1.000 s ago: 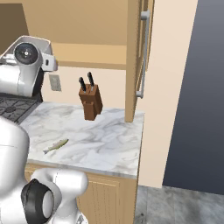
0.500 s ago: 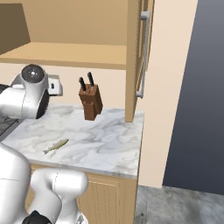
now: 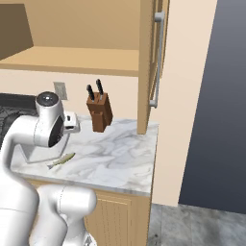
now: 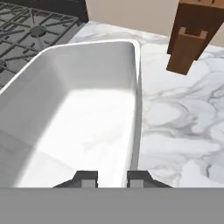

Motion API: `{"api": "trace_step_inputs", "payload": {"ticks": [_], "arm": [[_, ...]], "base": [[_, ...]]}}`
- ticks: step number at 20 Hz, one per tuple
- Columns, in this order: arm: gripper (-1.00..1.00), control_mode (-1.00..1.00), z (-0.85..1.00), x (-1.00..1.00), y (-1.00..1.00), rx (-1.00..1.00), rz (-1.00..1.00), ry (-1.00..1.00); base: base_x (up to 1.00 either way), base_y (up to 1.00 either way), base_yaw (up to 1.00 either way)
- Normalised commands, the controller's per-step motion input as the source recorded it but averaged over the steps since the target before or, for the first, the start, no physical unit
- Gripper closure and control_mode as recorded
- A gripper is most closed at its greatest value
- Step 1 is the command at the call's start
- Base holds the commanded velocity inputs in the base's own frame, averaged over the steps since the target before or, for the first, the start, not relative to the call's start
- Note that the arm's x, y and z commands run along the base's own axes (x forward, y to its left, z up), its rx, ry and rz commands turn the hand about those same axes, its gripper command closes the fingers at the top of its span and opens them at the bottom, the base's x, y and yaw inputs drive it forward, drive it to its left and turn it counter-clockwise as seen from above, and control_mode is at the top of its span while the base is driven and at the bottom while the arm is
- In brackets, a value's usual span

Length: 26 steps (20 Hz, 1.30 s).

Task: Retrieve the tupperware from the cabinet, then place the raw meat into the tupperware to avoid contamination.

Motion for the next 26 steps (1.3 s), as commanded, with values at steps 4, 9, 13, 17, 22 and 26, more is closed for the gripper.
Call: {"api": "trace_step_inputs", "payload": {"ticks": [4, 9, 13, 17, 22, 26], "arm": [[1.00, -1.00, -0.82, -0.01, -0.56, -0.10, 0.00, 0.12], [1.00, -1.00, -0.58, 0.01, -0.68, -0.02, -0.05, 0.03], [1.00, -1.00, -0.40, 0.23, -0.63, 0.00, -0.10, 0.00], [1.00, -1.00, -0.25, 0.53, -0.46, 0.00, -0.11, 0.00], [1.00, -1.00, -0.18, 0.73, -0.29, 0.00, -0.08, 0.00], [1.00, -1.00, -0.09, 0.68, -0.21, 0.00, -0.06, 0.00]], "base": [[0.00, 0.00, 0.00], [0.00, 0.00, 0.00], [0.00, 0.00, 0.00], [0.00, 0.00, 0.00], [0.00, 0.00, 0.00], [0.00, 0.00, 0.00]]}}
